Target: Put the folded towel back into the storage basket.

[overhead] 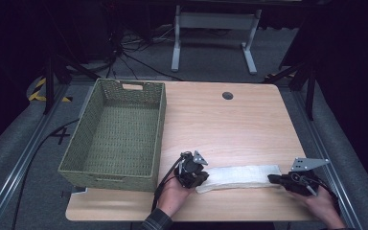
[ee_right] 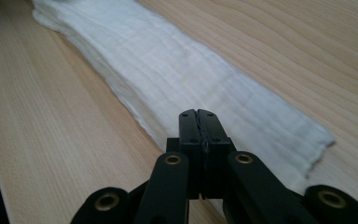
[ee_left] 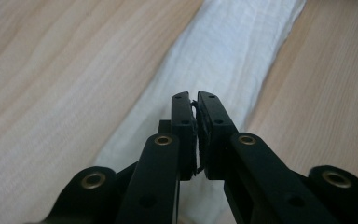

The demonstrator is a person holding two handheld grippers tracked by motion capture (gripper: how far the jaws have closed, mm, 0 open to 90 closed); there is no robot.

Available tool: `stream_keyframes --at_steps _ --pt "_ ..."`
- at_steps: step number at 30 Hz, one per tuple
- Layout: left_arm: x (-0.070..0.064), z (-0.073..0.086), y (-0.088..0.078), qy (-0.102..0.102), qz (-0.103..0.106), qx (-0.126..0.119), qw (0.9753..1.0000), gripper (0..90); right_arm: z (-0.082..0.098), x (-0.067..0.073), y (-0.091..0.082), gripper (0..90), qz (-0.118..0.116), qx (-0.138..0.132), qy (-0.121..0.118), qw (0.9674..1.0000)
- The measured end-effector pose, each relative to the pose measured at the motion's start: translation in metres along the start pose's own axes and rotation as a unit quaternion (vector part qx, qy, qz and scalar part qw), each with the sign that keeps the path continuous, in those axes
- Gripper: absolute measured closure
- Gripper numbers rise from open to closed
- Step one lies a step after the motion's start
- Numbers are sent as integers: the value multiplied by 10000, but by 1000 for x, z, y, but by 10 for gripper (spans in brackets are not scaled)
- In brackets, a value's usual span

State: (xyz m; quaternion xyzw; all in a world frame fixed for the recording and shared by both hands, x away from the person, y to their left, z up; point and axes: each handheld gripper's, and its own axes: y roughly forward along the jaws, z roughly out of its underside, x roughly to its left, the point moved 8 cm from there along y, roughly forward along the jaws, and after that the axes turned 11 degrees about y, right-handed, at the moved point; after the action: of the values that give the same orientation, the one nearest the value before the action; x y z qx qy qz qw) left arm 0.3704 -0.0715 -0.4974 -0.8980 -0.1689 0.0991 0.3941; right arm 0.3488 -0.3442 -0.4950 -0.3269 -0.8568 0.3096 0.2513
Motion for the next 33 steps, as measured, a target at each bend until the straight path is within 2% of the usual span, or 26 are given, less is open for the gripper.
stream_keyframes --at_steps 3,6,9,13,14,15,17,18,23,24,30,31,32,33 --pt "7 -11 7 98 0 -60 9999 869 -4 12 7 898 -176 -6 -52 9998" --pt "14 -20 16 190 -3 6 9998 876 -5 21 17 898 -264 109 -157 9995" --pt "21 -29 29 279 -9 81 9996 877 -6 25 25 898 -288 206 -189 9992" --pt "23 -30 44 258 64 150 9995 881 -4 27 35 899 -277 401 -288 9984" --pt "22 -28 45 272 117 288 9991 883 -4 27 37 899 -260 441 -289 9983" --pt "21 -27 46 291 132 303 9990 885 -5 27 39 899 -247 442 -314 9982" --pt "20 -27 47 340 117 284 9989 885 -6 26 40 899 -240 460 -305 9982" --pt "19 -26 44 365 126 385 9985 885 -7 25 40 899 -239 450 -320 9982" --pt "16 -21 41 323 94 317 9989 884 -13 21 44 899 -164 447 -389 9981" --pt "15 -17 37 353 125 379 9986 884 -16 19 47 899 -148 444 -390 9981" --pt "13 -9 30 346 214 344 9986 883 -29 14 58 899 -94 418 -450 9981" --pt "12 -8 30 303 217 277 9989 883 -31 13 60 898 -99 406 -446 9981" --pt "10 -6 28 322 266 355 9985 883 -34 13 62 898 -120 375 -432 9983" --pt "9 -5 28 310 267 309 9987 883 -36 12 65 898 -163 366 -406 9984"
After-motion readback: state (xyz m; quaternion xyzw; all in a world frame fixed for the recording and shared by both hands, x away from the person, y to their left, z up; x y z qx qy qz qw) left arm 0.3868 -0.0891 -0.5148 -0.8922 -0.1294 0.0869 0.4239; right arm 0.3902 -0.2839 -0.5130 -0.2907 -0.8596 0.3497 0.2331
